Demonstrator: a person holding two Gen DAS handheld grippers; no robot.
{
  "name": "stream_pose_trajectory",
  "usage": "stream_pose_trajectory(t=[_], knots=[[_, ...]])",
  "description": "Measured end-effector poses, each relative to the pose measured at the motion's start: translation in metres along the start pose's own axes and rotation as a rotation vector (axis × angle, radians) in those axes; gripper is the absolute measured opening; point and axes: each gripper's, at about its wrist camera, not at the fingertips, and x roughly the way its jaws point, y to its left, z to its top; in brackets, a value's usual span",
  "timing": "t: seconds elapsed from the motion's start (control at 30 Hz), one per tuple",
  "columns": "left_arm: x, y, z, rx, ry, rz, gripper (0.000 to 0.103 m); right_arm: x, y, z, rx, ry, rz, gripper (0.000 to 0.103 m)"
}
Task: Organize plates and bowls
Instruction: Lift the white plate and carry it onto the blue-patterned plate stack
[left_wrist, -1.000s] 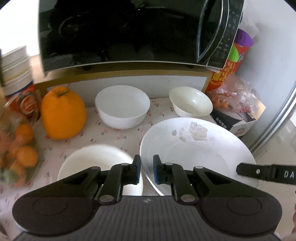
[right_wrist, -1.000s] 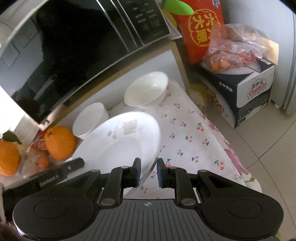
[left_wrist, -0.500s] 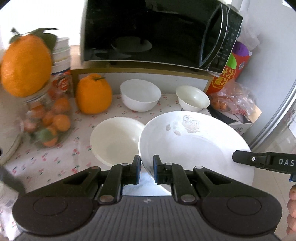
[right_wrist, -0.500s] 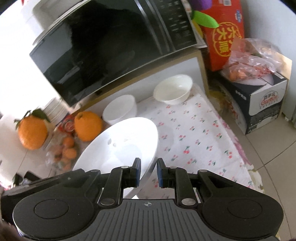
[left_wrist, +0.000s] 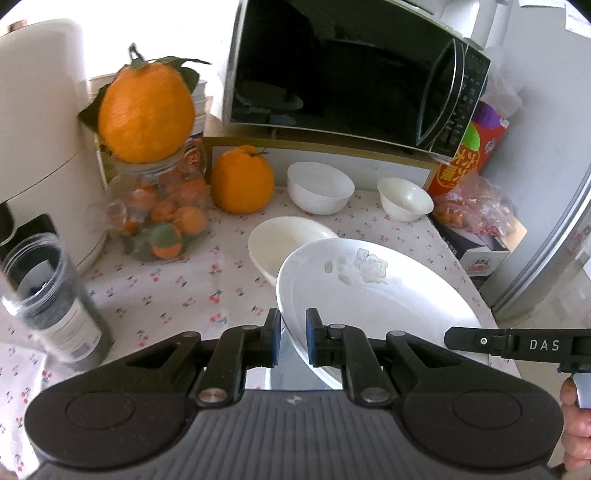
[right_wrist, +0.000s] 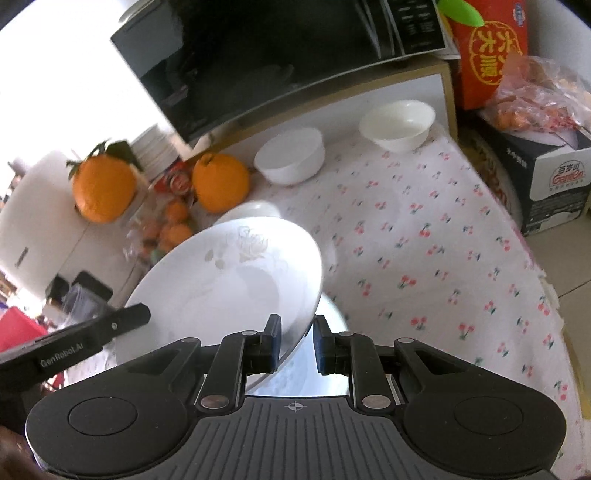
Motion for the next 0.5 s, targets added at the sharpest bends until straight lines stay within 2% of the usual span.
stream_pose_trajectory(t=[0.2,0.5], knots=[[-0.005,0.006,-0.017,-0.005,0.021,0.004,0.012,-0.001,0.005,-0.018,-0.017,0.028,-0.012,0.019],[0.003,0.001,-0.035,0.038,0.078,0.017,0.012,0.000,0.006,-0.036,-0.055,0.057,-0.068,0.019]])
